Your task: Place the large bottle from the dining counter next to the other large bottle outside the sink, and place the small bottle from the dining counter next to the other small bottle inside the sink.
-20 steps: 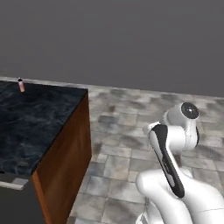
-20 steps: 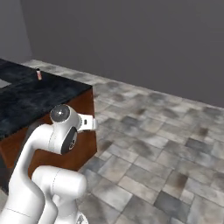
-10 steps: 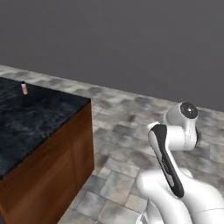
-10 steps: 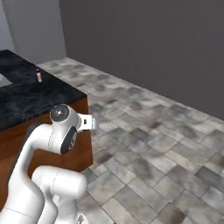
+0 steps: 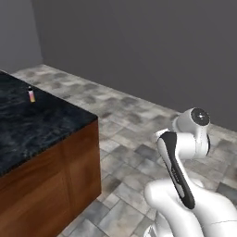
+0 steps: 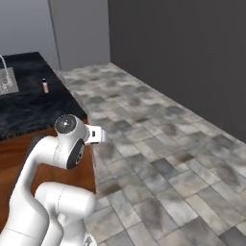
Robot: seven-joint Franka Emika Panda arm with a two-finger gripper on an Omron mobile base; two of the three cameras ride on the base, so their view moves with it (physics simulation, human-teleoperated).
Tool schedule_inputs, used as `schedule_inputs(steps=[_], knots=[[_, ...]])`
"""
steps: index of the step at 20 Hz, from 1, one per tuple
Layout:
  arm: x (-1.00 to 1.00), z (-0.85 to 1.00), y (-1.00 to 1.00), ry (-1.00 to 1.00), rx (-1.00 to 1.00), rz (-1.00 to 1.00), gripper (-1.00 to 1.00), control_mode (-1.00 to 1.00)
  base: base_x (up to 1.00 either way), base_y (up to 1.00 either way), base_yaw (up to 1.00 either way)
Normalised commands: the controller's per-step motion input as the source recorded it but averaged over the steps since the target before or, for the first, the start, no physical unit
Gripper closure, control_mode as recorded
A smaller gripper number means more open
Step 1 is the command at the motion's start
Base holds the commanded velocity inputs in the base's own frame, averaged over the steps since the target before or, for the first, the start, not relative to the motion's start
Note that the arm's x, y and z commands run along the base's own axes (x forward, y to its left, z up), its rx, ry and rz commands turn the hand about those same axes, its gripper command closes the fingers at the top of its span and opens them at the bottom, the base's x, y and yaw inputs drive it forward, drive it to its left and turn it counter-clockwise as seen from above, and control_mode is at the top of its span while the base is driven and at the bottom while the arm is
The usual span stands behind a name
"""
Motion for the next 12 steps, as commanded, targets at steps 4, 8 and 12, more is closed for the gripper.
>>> schedule_inputs(steps=[4, 8, 12], knots=[[0.0, 0.0, 0.0, 0.0, 0.0, 0.0, -1.0, 1.0, 0.59, -1.0, 0.46], [0.0, 0.0, 0.0, 0.0, 0.0, 0.0, -1.0, 1.0, 0.52, -1.0, 0.46], [0.0, 0.0, 0.0, 0.0, 0.0, 0.0, -1.0, 1.0, 0.6, -0.98, 0.48]])
